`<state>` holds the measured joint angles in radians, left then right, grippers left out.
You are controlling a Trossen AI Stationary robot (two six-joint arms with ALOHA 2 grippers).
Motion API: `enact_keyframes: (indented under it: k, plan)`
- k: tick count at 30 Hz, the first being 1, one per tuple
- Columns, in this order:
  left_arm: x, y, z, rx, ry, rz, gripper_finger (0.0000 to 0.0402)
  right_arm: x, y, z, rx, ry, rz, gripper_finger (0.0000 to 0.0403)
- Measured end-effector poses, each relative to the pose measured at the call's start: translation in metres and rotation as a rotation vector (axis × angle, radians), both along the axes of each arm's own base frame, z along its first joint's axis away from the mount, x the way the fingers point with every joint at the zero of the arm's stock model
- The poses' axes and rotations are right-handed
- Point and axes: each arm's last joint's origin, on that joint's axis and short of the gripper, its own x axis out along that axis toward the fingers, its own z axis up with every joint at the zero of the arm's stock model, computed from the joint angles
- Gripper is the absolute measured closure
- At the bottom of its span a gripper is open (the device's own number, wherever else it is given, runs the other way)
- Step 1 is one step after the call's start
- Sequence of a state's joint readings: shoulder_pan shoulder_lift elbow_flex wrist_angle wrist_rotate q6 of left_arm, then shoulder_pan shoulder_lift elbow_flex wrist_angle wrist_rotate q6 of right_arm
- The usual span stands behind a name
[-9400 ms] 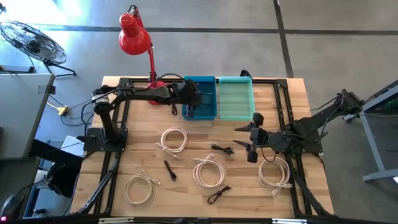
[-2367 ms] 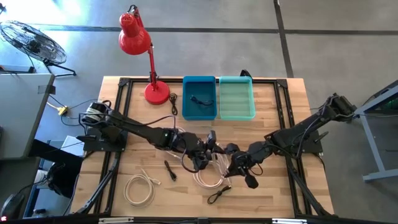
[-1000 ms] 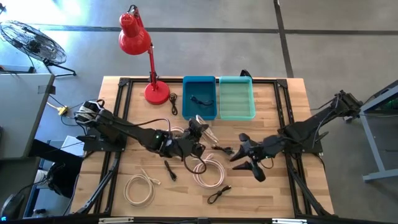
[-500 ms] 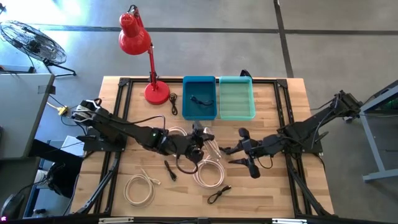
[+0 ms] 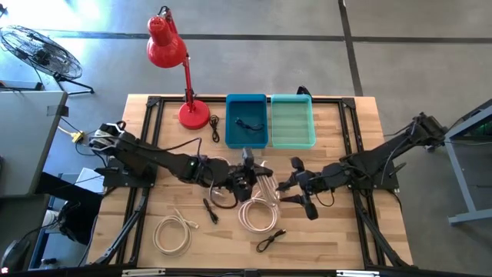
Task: Pick & Place USB Port
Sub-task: Put the brown HDMI cable into the green bin
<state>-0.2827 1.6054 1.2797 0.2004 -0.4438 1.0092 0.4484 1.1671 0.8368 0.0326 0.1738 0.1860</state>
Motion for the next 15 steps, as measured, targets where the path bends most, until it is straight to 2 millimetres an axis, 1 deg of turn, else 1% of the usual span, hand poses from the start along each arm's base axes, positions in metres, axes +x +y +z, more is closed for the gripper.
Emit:
enact_keyframes:
  k: [5, 10, 15]
  plan:
    - [0.003, 0.013, -0.003, -0.035, 0.022, -0.012, 0.0378, 0.002, 0.001, -0.001, -0.028, -0.012, 0.003, 0.0254]
    - [0.003, 0.013, -0.004, -0.043, 0.037, 0.002, 0.0379, -0.003, -0.001, 0.001, -0.006, 0.006, -0.021, 0.0254]
    - [0.002, 0.012, -0.006, -0.030, 0.055, 0.022, 0.0379, -0.016, -0.006, 0.003, 0.044, 0.086, -0.021, 0.0253]
